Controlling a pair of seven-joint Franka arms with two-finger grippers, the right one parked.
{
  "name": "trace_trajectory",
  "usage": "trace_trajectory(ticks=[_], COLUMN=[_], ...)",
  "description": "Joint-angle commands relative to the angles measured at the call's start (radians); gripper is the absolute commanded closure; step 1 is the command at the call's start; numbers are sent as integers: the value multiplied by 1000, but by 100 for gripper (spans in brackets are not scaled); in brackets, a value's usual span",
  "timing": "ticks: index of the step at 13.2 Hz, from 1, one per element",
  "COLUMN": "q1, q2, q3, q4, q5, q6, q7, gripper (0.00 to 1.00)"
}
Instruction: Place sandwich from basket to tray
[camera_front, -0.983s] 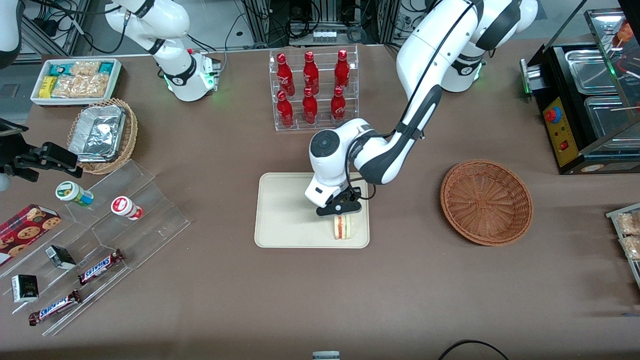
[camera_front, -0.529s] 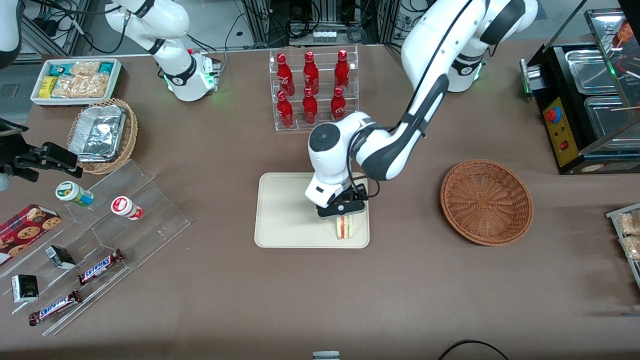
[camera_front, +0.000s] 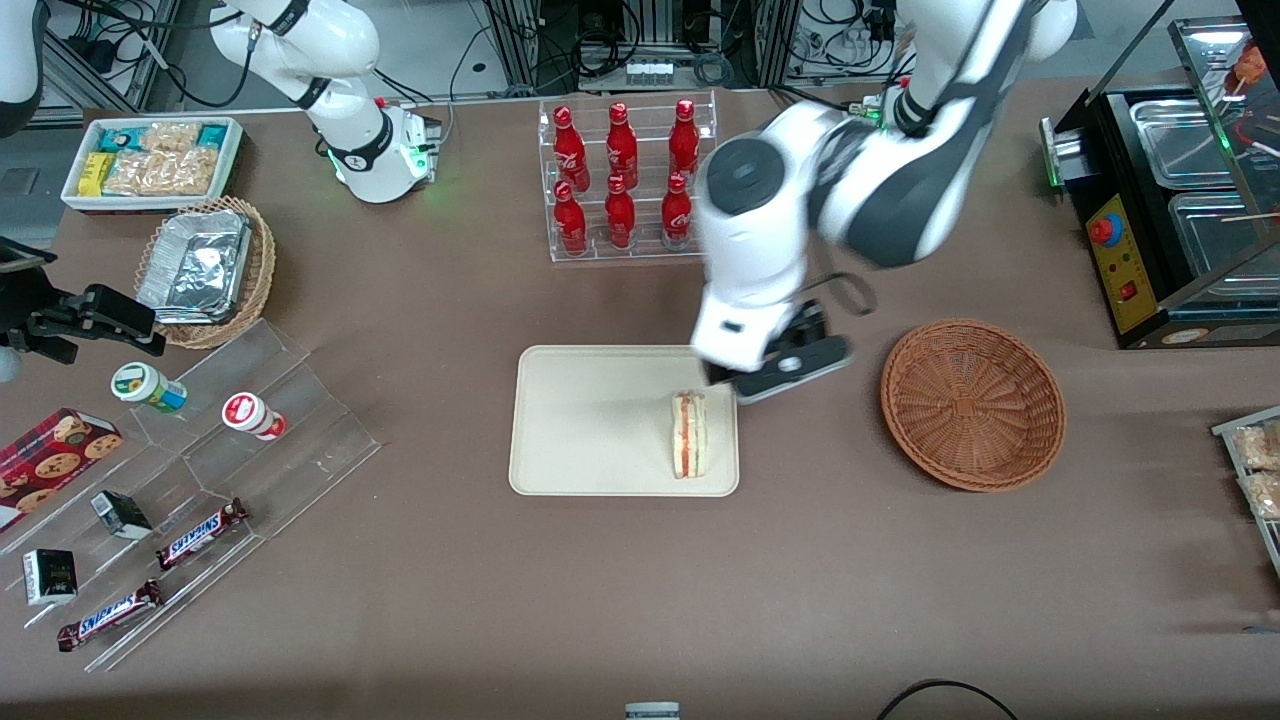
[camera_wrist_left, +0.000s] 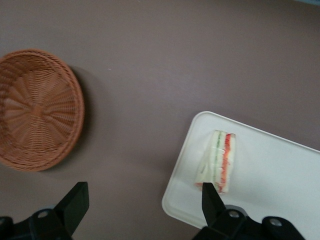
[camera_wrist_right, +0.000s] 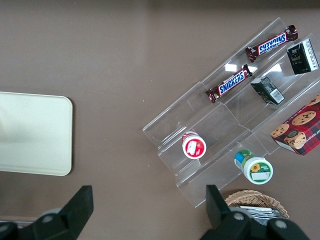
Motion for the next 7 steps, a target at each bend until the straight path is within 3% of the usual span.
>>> trace_trajectory(ticks=[1, 7], q1=[101, 362], q2=[-131, -283], q3=[-4, -4], q4=[-40, -72], q5=[-60, -187], q6=[-85, -220], q7=[125, 508], gripper=[0, 0])
